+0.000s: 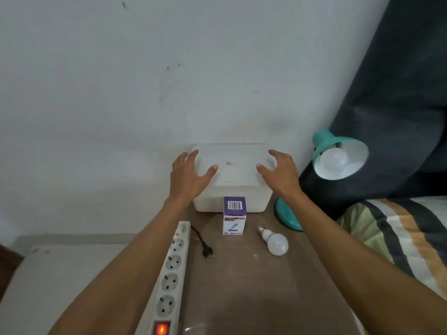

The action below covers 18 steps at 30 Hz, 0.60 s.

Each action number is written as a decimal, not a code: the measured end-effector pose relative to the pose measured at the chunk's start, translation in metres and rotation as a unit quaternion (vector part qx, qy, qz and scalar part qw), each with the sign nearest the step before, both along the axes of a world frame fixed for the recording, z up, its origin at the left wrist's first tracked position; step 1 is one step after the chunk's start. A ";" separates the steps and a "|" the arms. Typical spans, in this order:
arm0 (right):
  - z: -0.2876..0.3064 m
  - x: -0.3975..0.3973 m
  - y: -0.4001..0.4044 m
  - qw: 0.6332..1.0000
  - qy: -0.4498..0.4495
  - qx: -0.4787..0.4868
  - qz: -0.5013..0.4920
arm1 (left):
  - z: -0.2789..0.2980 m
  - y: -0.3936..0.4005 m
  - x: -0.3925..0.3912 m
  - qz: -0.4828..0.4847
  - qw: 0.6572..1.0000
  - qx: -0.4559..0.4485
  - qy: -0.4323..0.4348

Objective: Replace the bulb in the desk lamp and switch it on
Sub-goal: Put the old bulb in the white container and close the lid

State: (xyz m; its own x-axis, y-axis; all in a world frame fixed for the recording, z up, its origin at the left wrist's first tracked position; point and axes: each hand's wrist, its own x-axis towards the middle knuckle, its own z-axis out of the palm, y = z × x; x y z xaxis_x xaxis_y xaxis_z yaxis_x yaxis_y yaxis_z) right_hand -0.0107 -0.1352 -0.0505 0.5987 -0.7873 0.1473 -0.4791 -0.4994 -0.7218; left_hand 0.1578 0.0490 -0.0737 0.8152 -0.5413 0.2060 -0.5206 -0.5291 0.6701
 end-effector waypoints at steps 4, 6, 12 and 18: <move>-0.013 0.009 -0.013 0.998 0.039 0.044 0.028 | -0.010 -0.006 0.013 -0.013 0.994 -0.024 0.109; -0.018 0.012 -0.015 0.997 0.043 0.048 0.037 | -0.013 -0.010 0.014 -0.016 0.990 -0.037 0.137; -0.027 0.018 -0.010 0.997 -0.004 0.078 0.005 | -0.018 -0.012 0.013 -0.001 0.984 -0.082 0.160; -0.026 0.020 -0.008 0.996 -0.020 0.090 -0.007 | -0.012 -0.013 0.010 0.004 0.982 -0.096 0.165</move>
State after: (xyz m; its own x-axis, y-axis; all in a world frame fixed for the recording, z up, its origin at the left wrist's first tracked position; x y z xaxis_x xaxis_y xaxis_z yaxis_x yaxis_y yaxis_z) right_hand 0.0097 -0.1436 -0.0769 0.5846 -0.8109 0.0274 -0.4535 -0.3546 -0.8177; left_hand 0.1675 0.0365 -0.0861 0.8591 -0.5109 0.0288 -0.2553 -0.3792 0.8894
